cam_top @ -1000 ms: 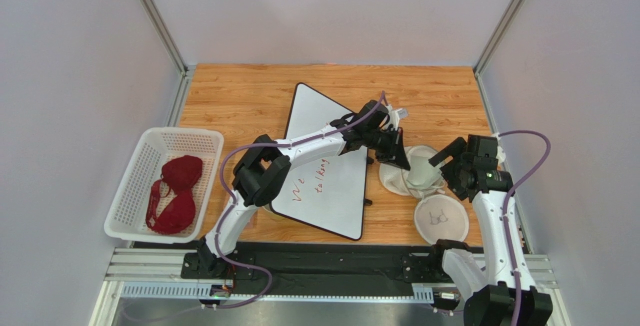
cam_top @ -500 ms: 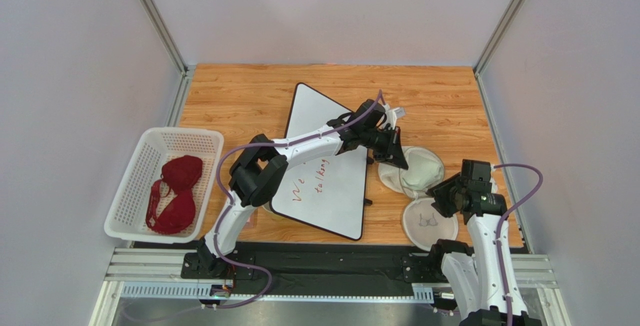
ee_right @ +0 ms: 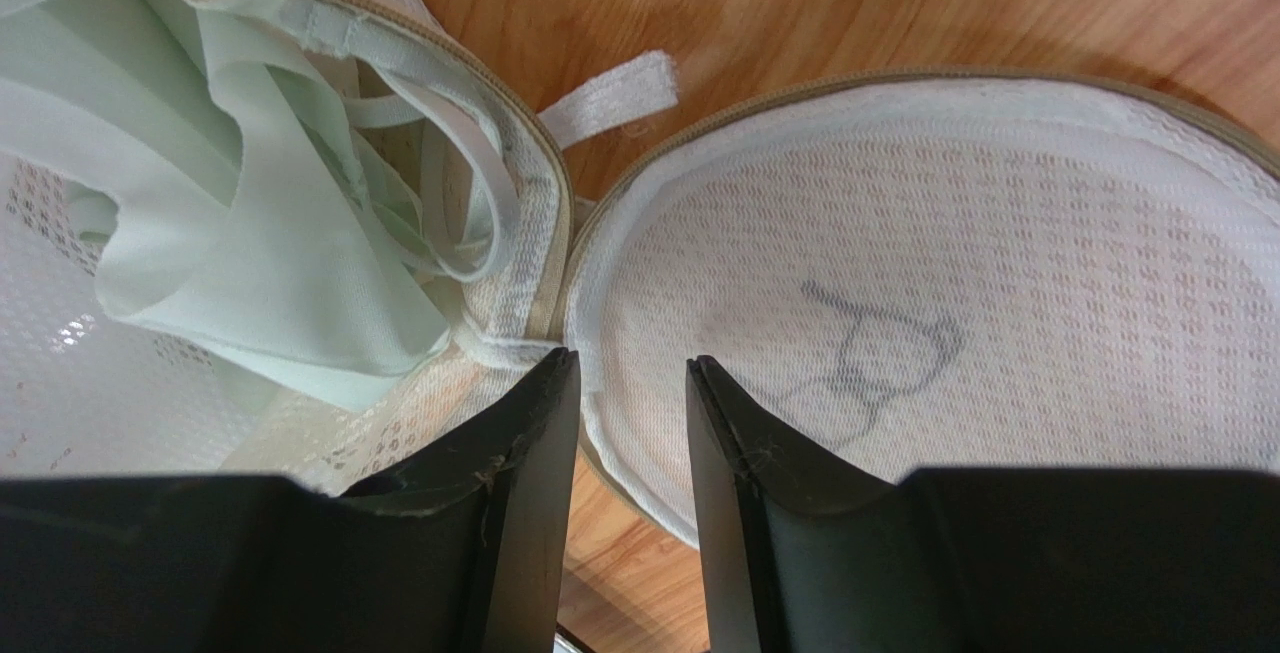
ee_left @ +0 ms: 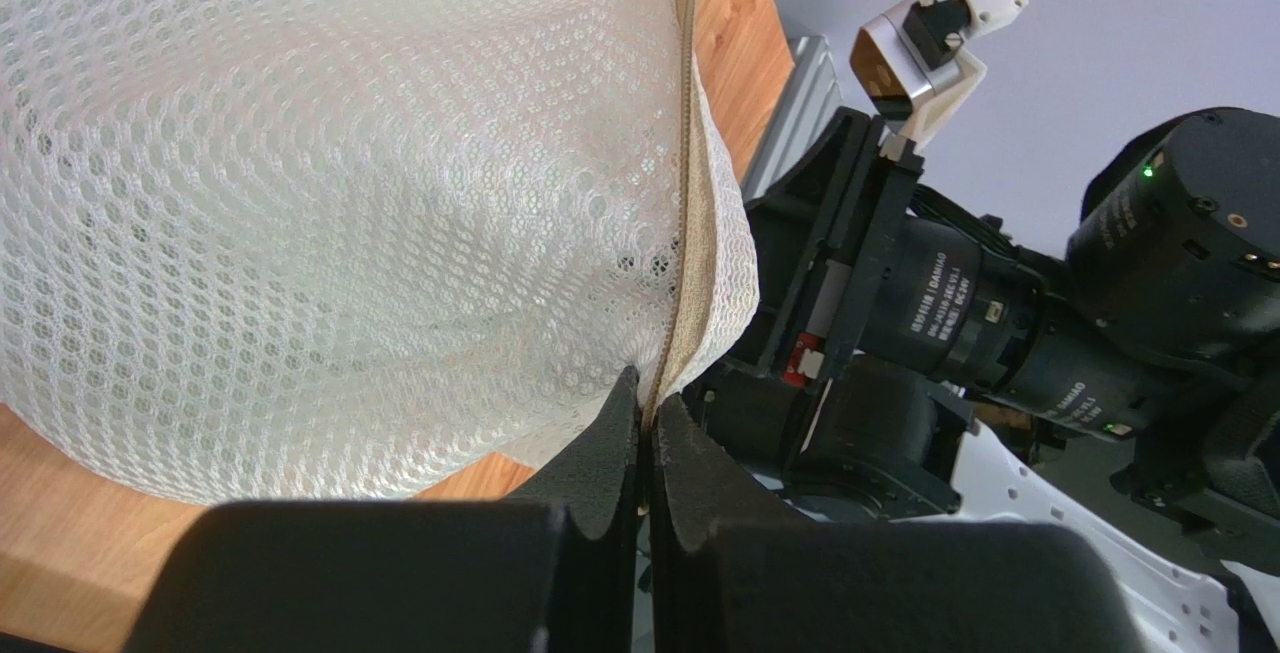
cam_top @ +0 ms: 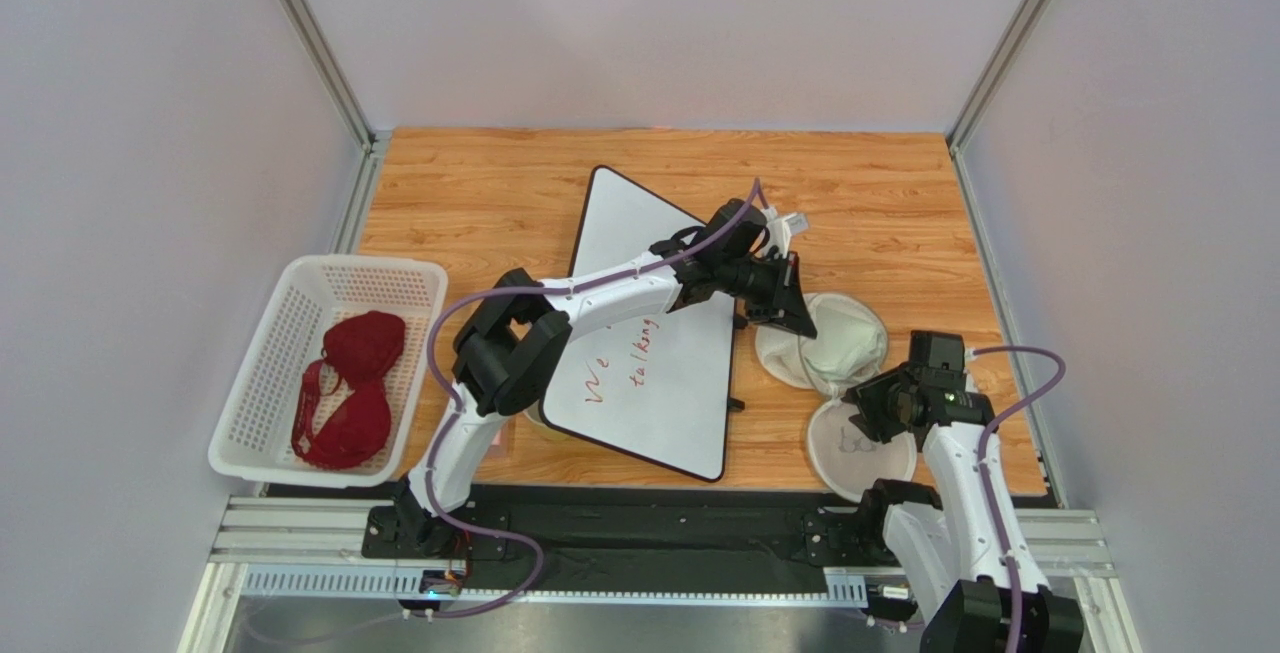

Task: Place the bra in the laundry bag and zip it closed
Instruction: Place the bra in the laundry bag.

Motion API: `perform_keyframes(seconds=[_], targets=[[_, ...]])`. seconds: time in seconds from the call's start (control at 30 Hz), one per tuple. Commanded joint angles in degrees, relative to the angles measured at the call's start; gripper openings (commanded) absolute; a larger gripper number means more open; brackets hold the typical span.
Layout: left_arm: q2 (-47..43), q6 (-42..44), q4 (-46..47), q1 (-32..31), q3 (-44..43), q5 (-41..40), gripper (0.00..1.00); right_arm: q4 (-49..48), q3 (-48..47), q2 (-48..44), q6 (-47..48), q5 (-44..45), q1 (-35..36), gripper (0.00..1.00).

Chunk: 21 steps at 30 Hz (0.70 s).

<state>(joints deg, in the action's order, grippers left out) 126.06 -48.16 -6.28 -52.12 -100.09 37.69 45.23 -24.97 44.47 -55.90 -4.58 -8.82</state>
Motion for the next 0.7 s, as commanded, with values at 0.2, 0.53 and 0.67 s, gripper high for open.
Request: perform_keyframes(seconds=[0.2,0.53,0.67], targets=[[-3.8,-0.4,2.2,-1.3,0.6,1.6,0.0,-13.7,3.0,4.6,-0.9,1.9,0.0,0.36],[-6.0,2.1,0.2,-1.9,3.2,0.4,0.0,-17.3,2.6,10.6,3.7,7.9,0.0,0.0],[-8.6,5.8,-4.2,-2.0,4.2,-4.4,0.01,-7.3,-4.1,5.9,9.7,12.3,2.4,0.0]])
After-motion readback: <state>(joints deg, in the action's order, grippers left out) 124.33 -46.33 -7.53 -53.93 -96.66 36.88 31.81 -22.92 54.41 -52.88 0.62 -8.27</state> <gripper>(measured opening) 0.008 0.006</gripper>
